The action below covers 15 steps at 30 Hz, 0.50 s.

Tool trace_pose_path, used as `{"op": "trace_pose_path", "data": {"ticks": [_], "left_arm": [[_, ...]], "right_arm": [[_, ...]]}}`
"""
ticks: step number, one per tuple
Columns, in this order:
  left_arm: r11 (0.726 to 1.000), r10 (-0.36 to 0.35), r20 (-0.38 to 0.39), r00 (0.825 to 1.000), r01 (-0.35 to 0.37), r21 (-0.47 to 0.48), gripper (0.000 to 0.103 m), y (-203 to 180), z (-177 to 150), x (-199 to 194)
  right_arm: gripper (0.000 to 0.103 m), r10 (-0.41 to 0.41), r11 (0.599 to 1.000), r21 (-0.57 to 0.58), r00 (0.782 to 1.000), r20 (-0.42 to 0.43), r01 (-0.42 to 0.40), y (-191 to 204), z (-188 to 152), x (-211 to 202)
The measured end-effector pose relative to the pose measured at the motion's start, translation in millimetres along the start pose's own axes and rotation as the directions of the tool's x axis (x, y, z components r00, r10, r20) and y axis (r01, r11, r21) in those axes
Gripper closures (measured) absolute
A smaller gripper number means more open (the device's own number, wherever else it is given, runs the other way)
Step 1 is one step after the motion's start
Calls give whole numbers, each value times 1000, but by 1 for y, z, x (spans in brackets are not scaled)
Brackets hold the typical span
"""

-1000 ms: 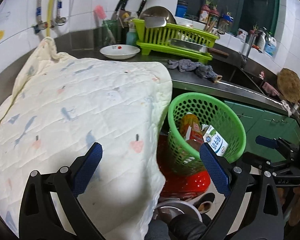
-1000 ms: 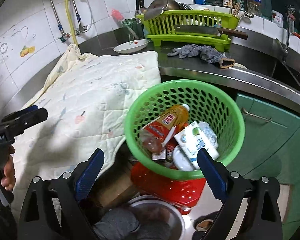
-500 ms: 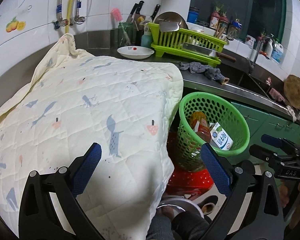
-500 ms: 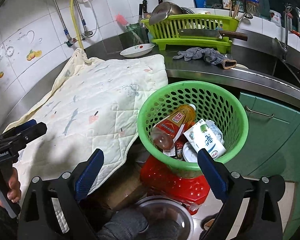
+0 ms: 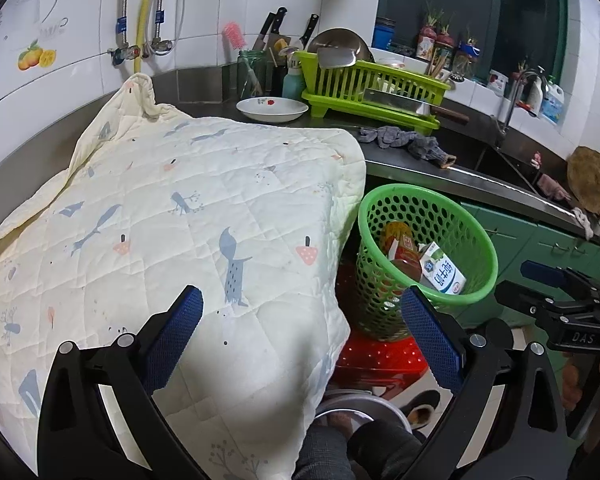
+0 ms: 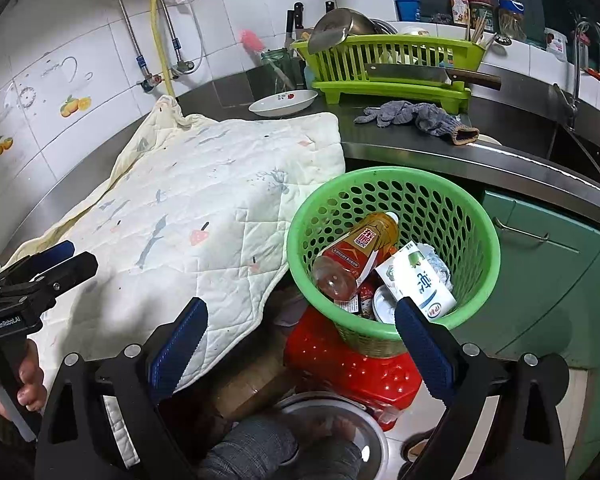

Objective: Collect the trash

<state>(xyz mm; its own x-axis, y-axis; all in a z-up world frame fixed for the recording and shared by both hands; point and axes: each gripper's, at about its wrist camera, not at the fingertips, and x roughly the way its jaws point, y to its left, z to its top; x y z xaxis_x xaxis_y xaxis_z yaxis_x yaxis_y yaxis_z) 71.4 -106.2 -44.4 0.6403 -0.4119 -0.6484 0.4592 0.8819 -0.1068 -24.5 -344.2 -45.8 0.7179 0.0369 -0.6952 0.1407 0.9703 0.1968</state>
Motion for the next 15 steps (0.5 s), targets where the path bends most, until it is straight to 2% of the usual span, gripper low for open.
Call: {"op": "trace_pose_path", "data": {"ticks": [15], "left_arm": [[998,58,37,998,-57,-25,5,9,-1,-10]], "right_arm": [[12,9,1000,-27,1000,16,-9,12,5,-3]]}}
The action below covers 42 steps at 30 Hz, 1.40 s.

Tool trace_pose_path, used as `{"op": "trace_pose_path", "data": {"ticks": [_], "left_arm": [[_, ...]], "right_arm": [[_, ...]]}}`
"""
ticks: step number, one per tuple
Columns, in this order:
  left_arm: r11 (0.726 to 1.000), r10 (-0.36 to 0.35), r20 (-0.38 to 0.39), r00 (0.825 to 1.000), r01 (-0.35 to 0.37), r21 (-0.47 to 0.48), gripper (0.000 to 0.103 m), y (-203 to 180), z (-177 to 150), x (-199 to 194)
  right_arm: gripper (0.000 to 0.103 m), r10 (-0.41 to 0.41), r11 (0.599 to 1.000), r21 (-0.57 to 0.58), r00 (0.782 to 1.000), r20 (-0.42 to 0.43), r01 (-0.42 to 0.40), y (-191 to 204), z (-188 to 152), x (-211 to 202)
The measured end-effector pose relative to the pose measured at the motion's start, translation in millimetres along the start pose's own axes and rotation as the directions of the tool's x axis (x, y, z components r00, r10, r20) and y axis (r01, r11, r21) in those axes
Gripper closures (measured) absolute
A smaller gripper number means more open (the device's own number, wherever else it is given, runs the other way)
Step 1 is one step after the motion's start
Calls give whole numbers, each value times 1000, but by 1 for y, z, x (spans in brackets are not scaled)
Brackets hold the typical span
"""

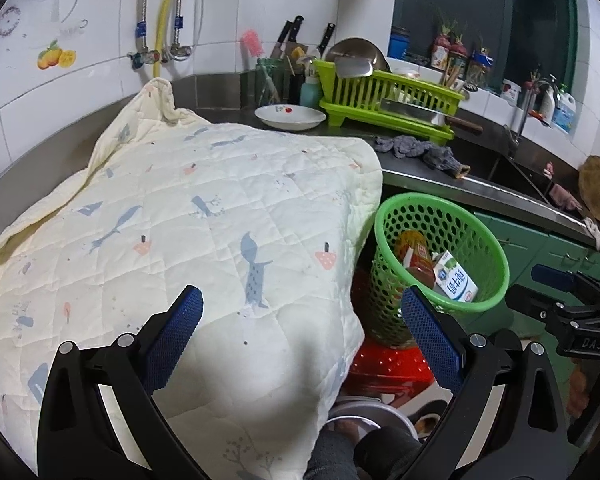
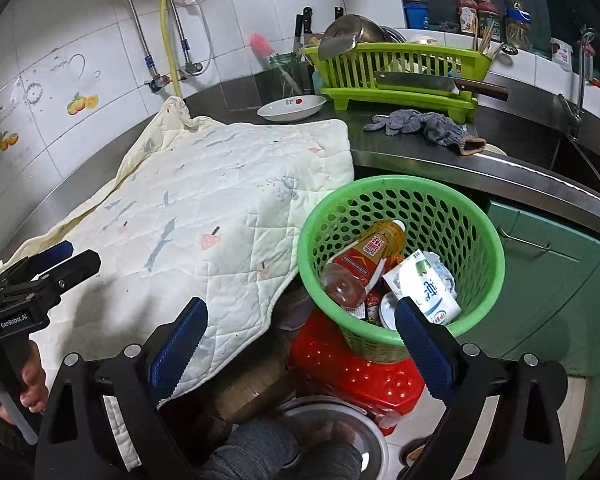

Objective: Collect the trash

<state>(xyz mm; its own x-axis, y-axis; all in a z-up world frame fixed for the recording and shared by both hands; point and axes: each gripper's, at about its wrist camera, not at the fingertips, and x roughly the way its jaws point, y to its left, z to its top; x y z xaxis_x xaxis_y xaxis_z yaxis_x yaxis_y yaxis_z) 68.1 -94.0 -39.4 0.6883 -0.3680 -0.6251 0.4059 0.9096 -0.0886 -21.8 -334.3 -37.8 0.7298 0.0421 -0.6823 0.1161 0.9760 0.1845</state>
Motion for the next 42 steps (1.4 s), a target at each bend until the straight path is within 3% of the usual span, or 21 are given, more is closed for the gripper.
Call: {"op": "trace_pose_path", "data": {"ticks": [16,30,42], "left_arm": [[995,101,43,994,-100,-21,5,18,5,-16],[979,187,59,981,-181,-95,5,36,1,-24],[976,198,62,978,-191,-101,5,37,1,-27]], "right_arm": [[11,24,997,-75,999,25,-22,28,13,1],[11,37,996,-80,996,75,-31,46,21,-1],[10,43,996,-84,996,77,-36,49,20,0]]}}
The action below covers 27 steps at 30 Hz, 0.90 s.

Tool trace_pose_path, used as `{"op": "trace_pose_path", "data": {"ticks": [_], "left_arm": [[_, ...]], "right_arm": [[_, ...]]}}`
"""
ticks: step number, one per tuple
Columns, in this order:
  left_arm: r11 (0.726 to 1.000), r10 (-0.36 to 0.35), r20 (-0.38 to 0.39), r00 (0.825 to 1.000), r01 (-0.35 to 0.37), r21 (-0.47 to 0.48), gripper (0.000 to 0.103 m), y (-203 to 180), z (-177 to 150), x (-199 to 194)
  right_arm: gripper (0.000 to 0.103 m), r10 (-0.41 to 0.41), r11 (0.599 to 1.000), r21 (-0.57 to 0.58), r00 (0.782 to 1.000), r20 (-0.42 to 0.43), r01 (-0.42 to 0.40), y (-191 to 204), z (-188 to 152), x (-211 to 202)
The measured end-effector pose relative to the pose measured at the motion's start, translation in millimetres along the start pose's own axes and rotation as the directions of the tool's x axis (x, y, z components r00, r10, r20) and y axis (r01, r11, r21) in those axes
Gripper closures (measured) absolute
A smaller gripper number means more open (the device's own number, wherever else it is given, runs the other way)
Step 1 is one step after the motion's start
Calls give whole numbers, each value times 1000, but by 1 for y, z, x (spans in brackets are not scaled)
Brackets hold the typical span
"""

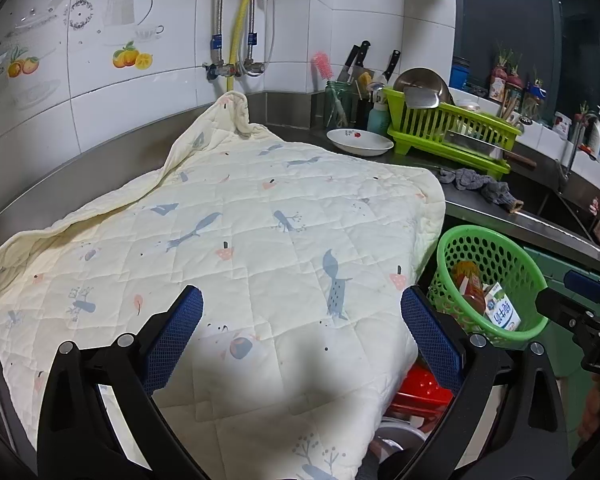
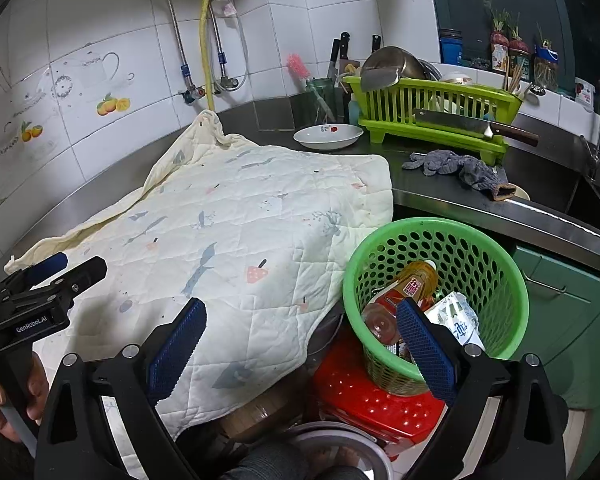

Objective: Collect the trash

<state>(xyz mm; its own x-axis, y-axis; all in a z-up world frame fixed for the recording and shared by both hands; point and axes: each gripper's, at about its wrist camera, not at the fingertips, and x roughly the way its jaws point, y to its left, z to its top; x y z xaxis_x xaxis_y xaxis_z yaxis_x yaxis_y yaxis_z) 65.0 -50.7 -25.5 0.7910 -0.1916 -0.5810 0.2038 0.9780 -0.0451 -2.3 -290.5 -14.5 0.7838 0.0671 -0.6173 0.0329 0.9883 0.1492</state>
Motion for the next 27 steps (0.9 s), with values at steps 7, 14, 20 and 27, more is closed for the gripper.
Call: {"op": "trace_pose_path", "data": {"ticks": [7,14,20,27], "left_arm": [[1000,1,-1,1000,-1,-1,5,0,0,0],[1000,3,-1,1000,-3,-2,5,0,0,-1],[1000,5,0,1000,-5,-2,5,0,0,-1],[1000,6,0,1000,-6,-4,5,2,0,-1]], "right_arm": [[10,6,1000,2,1000,0,-6,0,-1,0],[10,7,1000,4,1000,-1,-7,1,0,-1],[10,9,1000,3,1000,-2,-9,1,0,-1],[10,8,1000,2,1000,-2,-8,2,0,0]]}}
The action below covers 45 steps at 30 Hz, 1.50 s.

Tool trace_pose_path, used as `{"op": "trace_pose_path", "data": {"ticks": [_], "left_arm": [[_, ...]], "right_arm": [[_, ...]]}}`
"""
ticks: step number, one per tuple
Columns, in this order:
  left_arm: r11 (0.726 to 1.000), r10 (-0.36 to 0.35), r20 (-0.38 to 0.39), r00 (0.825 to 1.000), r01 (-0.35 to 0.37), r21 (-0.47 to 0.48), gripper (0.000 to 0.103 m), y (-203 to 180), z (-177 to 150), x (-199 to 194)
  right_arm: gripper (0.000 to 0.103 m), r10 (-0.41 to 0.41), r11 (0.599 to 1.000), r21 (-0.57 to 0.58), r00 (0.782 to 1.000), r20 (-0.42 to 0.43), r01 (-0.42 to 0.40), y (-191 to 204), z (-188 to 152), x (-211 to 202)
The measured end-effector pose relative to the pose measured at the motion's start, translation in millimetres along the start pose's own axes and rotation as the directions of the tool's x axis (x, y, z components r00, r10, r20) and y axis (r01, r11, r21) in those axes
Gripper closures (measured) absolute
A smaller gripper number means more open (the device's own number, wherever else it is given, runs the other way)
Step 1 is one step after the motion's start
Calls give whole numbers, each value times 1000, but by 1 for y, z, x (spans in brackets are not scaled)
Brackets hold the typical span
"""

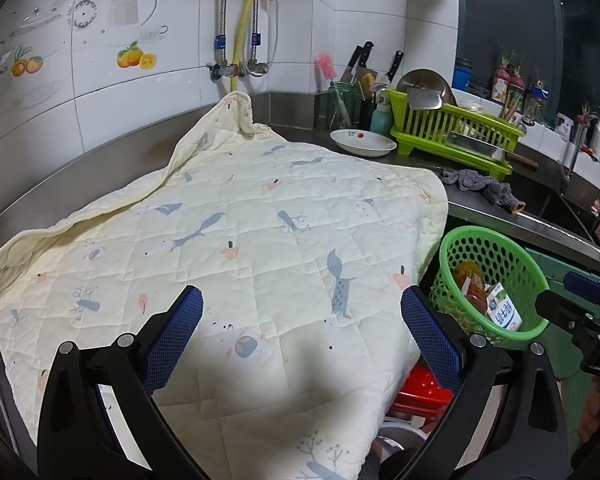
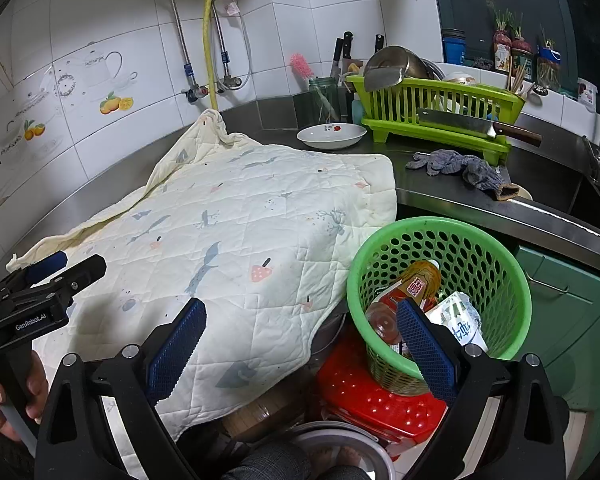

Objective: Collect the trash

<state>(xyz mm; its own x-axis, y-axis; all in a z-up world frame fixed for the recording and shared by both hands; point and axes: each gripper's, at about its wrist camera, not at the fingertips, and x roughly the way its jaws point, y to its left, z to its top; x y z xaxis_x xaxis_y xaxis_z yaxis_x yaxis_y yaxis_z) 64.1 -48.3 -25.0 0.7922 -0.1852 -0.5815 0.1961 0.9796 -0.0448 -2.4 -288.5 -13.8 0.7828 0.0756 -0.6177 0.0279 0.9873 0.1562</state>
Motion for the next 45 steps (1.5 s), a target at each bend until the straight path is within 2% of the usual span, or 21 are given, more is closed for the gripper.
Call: {"op": "trace_pose_path", "data": {"ticks": [31,35,45], "left_arm": [[1000,-9,0,1000,9,7,5,3,1,0],[1000,12,10,1000,-12,12,5,2,1,0],[1000,6,-11,1000,-6,-3,5,4,0,2]], "right_arm": [[10,13,1000,-13,1000,-11,-13,3,1,4],[10,13,1000,-12,1000,-11,-13,4,2,4],[10,16,1000,-5,1000,-14,-16,4,-1,6]]}}
